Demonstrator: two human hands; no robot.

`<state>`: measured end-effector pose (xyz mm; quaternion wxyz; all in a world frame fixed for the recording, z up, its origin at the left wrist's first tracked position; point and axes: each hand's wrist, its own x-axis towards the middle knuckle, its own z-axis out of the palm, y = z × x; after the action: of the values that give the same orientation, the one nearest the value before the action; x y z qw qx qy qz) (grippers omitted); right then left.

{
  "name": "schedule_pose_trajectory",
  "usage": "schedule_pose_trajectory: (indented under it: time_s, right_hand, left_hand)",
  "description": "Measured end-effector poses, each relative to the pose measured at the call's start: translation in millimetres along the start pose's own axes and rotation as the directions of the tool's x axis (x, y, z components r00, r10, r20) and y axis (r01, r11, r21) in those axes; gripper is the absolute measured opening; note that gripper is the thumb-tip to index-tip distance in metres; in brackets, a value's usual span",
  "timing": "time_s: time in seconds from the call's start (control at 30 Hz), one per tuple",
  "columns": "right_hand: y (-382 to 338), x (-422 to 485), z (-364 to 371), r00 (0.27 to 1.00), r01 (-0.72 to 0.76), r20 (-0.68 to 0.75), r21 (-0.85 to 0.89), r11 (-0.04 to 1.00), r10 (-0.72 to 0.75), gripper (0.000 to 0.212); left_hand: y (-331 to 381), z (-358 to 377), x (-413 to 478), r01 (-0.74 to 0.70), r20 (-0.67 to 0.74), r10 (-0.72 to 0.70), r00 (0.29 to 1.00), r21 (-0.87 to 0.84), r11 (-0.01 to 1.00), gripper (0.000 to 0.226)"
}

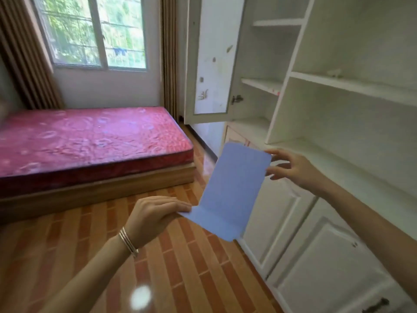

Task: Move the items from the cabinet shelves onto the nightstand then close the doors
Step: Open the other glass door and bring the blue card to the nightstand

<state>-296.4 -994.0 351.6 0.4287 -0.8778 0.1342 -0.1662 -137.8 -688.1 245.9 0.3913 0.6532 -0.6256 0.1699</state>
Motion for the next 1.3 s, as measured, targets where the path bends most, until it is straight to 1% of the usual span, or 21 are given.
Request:
schedule_pose_trajectory:
  time_s: [0.07, 0.17, 0.23, 0.27, 0.33, 0.4, 0.5, 0.57, 0.7, 0.83, 0.9, 1.0, 1.1, 1.17, 1.23, 1.3]
  right_hand:
    - [-22, 33, 38, 0.999, 0.029, 0.012, 0.055, 0.998, -0.03, 0.03]
    - [-56, 83, 103, 0.992, 0.069, 0.102, 0.081, 0.994, -0.077, 0.025]
    - [-79, 112, 149, 0.986, 0.094, 0.13, 0.073, 0.993, -0.103, 0.014]
    - [-89, 125, 171, 0.986, 0.102, 0.129, 0.057, 0.993, -0.109, 0.012]
    - [-105, 149, 212, 0.986, 0.126, 0.112, 0.008, 0.992, -0.126, 0.016]
    - [-119, 169, 250, 0.983, 0.148, 0.112, -0.023, 0.989, -0.144, 0.02]
    - [-140, 196, 304, 0.979, 0.174, 0.116, -0.053, 0.983, -0.167, 0.019]
    - [-153, 212, 337, 0.975, 0.193, 0.13, -0.075, 0.978, -0.182, 0.019]
    - [-165, 247, 388, 0.963, 0.208, 0.185, -0.046, 0.977, -0.196, 0.012]
    - [-178, 289, 432, 0.925, 0.243, 0.301, 0.007, 0.97, -0.234, 0.009]
    - [-184, 312, 449, 0.889, 0.266, 0.374, 0.048, 0.963, -0.264, 0.002]
    - [-191, 357, 474, 0.794, 0.399, 0.495, 0.014, 0.917, -0.353, 0.012]
    - [-197, 417, 503, 0.685, 0.559, 0.597, -0.063, 0.826, -0.418, 0.022]
    - [-206, 454, 527, 0.617, 0.655, 0.638, -0.091, 0.75, -0.462, 0.018]
    - [-217, 486, 553, 0.527, 0.751, 0.664, -0.073, 0.656, -0.53, 0.011]
    - [-230, 512, 580, 0.45, 0.787, 0.694, -0.012, 0.616, -0.561, 0.014]
  left_hand:
    - [-27, -38, -21, 0.069, -0.018, -0.069, 0.997, 0.0, 0.998, 0.029]
    - [-64, -89, -51, 0.137, -0.048, -0.138, 0.989, -0.006, 0.991, 0.027]
    - [-89, -121, -72, 0.217, -0.066, -0.219, 0.974, -0.036, 0.976, 0.024]
    - [-104, -136, -84, 0.255, -0.079, -0.257, 0.963, -0.035, 0.966, 0.024]
    - [-132, -165, -108, 0.31, -0.084, -0.307, 0.948, 0.021, 0.95, 0.025]
    - [-157, -188, -132, 0.323, -0.058, -0.318, 0.946, 0.125, 0.938, 0.026]
    - [-182, -215, -156, 0.313, -0.021, -0.32, 0.947, 0.274, 0.909, 0.017]
    - [-194, -227, -168, 0.318, -0.02, -0.33, 0.944, 0.334, 0.887, 0.016]
    - [-221, -248, -187, 0.359, -0.043, -0.368, 0.929, 0.355, 0.863, 0.017]
    - [-252, -259, -198, 0.409, -0.085, -0.408, 0.909, 0.366, 0.836, 0.015]
    - [-272, -268, -204, 0.471, -0.139, -0.452, 0.881, 0.345, 0.812, 0.014]
    - [-309, -291, -209, 0.565, -0.224, -0.519, 0.825, 0.29, 0.773, 0.015]
    - [-347, -317, -207, 0.631, -0.246, -0.582, 0.775, 0.265, 0.729, 0.015]
    - [-369, -334, -207, 0.667, -0.253, -0.617, 0.745, 0.257, 0.7, 0.014]
    - [-391, -352, -207, 0.703, -0.265, -0.653, 0.71, 0.215, 0.678, 0.011]
    - [-408, -367, -210, 0.737, -0.28, -0.685, 0.672, 0.164, 0.656, 0.007]
